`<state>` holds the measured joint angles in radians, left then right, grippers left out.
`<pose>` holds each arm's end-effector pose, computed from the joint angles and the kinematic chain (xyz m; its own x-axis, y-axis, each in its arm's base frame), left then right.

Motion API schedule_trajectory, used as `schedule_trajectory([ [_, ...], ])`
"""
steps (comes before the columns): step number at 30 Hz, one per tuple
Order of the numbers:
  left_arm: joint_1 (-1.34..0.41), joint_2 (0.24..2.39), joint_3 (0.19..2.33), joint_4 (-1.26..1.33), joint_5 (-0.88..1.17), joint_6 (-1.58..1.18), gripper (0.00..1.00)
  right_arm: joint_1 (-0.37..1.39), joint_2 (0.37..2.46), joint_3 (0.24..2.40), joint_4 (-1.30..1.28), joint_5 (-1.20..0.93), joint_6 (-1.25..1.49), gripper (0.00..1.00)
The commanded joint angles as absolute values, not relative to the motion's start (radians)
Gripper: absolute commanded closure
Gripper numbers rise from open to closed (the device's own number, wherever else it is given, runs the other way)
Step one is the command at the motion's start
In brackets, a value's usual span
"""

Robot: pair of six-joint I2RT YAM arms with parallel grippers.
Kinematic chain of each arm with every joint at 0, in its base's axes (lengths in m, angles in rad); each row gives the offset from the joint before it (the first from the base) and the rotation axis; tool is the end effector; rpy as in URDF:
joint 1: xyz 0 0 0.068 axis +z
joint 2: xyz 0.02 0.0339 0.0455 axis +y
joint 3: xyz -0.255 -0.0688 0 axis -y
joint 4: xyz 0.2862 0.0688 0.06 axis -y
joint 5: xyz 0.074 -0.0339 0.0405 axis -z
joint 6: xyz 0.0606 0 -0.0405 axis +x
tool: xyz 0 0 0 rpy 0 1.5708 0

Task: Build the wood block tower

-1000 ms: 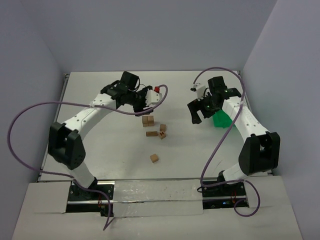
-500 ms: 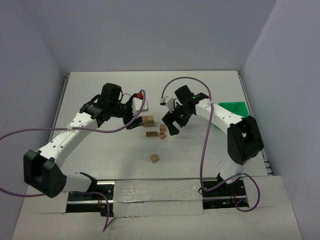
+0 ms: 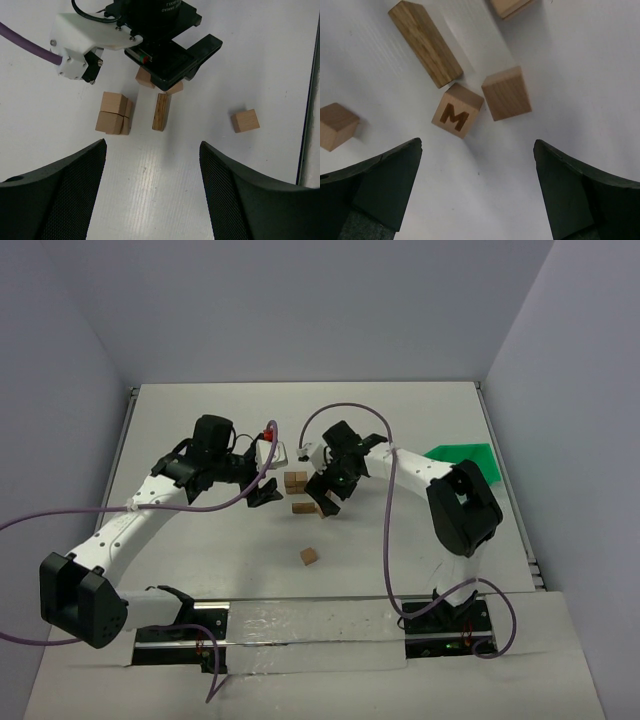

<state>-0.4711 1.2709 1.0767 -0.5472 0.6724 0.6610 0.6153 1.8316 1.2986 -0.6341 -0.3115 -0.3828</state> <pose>0.2739 -0.1819 0.2788 -0.0057 0.5419 -0.8404 0.9728 0.1975 0.1207 0.3277 0.2544 0.1450 -0.4547 -0.7568 -0.4697 -0.8814 0.4583 0.1147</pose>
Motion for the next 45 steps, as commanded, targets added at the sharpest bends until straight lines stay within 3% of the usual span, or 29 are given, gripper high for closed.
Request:
schedule_trajectory([
  [1, -0.463, 1.253, 1.077, -0.506, 0.724, 0.657, 0.19, 0.629, 1.874, 1.368, -0.578, -0.263, -0.379, 0.00],
  [28, -0.465, 1.255, 1.065, -0.514, 0.707, 0.680, 0.19, 0.664, 1.954, 1.384, -0.571, -0.270, -0.456, 0.03],
  [45, -0.462, 1.233, 1.047, -0.507, 0.693, 0.677, 0.20, 0.694, 1.891, 1.288, -0.582, -0.335, -0.453, 0.27],
])
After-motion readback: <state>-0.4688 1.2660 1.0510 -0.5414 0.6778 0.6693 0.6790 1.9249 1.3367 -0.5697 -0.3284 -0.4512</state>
